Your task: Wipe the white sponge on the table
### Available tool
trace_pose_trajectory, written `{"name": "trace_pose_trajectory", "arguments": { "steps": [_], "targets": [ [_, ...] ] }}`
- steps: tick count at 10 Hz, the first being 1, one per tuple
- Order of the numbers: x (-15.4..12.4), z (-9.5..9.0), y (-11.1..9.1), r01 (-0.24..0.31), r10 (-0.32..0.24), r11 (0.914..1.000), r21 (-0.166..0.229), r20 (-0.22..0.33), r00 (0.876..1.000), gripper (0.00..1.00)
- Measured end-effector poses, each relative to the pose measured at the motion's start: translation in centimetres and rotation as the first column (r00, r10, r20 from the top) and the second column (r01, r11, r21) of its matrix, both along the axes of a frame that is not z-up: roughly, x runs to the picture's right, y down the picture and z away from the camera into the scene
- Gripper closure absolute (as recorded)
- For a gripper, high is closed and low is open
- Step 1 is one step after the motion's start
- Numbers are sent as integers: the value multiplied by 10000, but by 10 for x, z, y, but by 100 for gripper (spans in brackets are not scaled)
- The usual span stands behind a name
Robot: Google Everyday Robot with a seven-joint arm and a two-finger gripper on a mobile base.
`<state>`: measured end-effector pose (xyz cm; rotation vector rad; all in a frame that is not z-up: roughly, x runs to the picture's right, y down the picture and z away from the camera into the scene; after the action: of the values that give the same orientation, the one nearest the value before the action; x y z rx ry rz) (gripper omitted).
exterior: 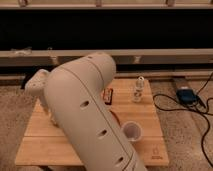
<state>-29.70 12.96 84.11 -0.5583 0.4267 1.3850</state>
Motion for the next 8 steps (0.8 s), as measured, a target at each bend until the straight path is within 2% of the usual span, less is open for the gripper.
{"name": "trace_pose_trajectory", "arguments": {
  "steps": [1, 3, 4, 7, 8],
  "targets": [
    [3, -2, -3, -169, 169, 9998, 102, -8, 9999, 37],
    [8, -1, -4, -280, 283, 9993, 262, -104, 9995, 53],
    [8, -1, -4, -281, 285, 9992, 283, -136, 9995, 66],
    [10, 2, -2, -306, 312, 9992, 249, -220, 9993, 93],
    [12, 2, -3, -319, 325, 9992, 242, -251, 9992, 100]
  ]
}}
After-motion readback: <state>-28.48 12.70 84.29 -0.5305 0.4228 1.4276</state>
